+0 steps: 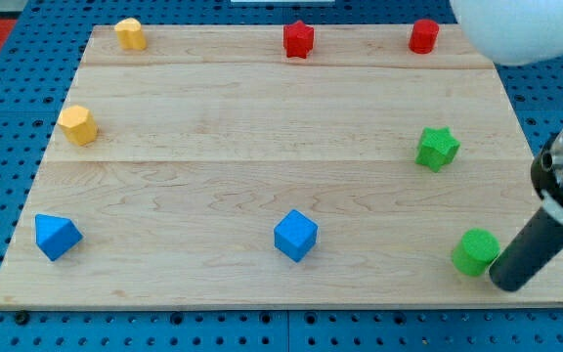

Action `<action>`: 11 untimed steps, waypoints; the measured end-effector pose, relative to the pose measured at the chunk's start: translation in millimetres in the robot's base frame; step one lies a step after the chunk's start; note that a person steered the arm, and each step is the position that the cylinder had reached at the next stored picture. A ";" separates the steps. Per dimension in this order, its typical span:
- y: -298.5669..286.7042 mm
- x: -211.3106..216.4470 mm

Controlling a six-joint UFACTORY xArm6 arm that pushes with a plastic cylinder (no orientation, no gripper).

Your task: Slide the green circle closer to the green star

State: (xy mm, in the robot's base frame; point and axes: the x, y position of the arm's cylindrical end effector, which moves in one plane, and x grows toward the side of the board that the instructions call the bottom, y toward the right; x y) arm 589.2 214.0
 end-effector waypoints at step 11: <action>-7.1 -112.3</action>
